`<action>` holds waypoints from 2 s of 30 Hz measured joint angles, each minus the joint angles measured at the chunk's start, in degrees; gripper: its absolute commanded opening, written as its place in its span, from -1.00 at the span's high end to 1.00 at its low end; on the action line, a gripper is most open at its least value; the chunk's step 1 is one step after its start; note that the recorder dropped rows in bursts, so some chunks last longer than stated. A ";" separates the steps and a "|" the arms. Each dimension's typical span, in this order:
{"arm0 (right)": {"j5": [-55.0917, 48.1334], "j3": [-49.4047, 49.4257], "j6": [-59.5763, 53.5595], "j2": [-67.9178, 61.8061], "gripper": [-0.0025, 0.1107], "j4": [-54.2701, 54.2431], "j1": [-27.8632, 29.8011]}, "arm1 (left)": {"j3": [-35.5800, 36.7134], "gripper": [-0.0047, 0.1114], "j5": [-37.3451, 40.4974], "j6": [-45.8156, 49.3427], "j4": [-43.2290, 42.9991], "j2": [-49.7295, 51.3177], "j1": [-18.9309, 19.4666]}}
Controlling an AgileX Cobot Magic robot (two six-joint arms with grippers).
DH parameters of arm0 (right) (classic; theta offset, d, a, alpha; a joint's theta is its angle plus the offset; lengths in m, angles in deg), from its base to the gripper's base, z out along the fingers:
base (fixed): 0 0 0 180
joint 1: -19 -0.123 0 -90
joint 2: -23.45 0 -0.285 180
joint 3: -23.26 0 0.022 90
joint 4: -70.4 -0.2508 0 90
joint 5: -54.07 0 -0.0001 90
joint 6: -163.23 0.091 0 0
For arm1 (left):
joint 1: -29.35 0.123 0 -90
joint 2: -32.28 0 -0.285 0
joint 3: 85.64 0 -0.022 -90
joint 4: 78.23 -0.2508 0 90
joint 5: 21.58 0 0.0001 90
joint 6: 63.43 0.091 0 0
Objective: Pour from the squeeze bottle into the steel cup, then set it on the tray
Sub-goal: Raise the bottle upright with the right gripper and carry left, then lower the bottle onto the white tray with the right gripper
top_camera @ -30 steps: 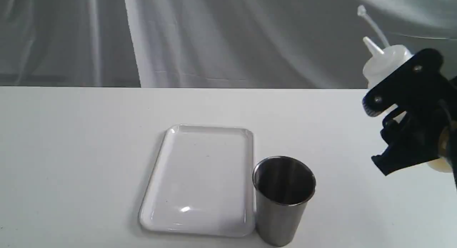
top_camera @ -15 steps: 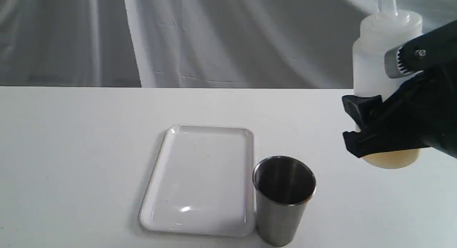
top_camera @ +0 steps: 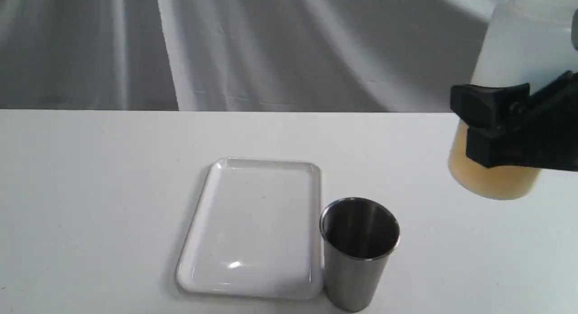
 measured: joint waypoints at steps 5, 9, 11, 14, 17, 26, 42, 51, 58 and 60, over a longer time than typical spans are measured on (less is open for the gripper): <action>8.62 -2.27 -0.11 0.00 0.92 -3.84 0.00 | 0.00 0.92 0.00 0.00 0.00 0.00 0.00; 12.50 -4.74 -0.49 -1.03 0.92 -7.97 0.00 | 0.00 0.92 0.00 0.00 0.00 0.00 0.00; 13.35 -5.66 -0.74 -2.41 0.92 -11.53 0.00 | 0.00 0.92 0.00 0.00 0.00 0.00 0.00; 14.74 -5.92 -1.04 -5.54 0.92 -17.66 0.00 | 0.00 0.92 0.00 0.00 0.00 0.00 0.00; 17.22 -5.92 -5.12 -8.70 0.92 -21.60 0.00 | 0.00 0.92 0.00 0.00 0.00 0.00 0.00; 33.62 -5.92 -44.23 -14.00 0.92 -39.81 0.00 | 0.00 0.92 0.00 0.00 0.00 0.00 0.00; 28.27 -17.09 -64.36 -27.88 0.96 -61.68 -5.42 | 0.00 0.92 0.00 0.00 0.00 0.00 0.00; 30.59 -17.25 -94.04 -33.95 0.96 -90.28 -15.38 | 0.00 0.92 0.00 0.00 0.00 0.00 0.00; 44.09 -17.34 -117.53 -39.66 0.96 -118.42 -23.34 | 0.00 0.92 0.00 0.00 0.00 0.00 0.00; 49.73 -17.34 -123.03 -41.35 0.96 -126.06 -25.91 | 0.00 0.92 0.00 0.00 0.00 0.00 0.00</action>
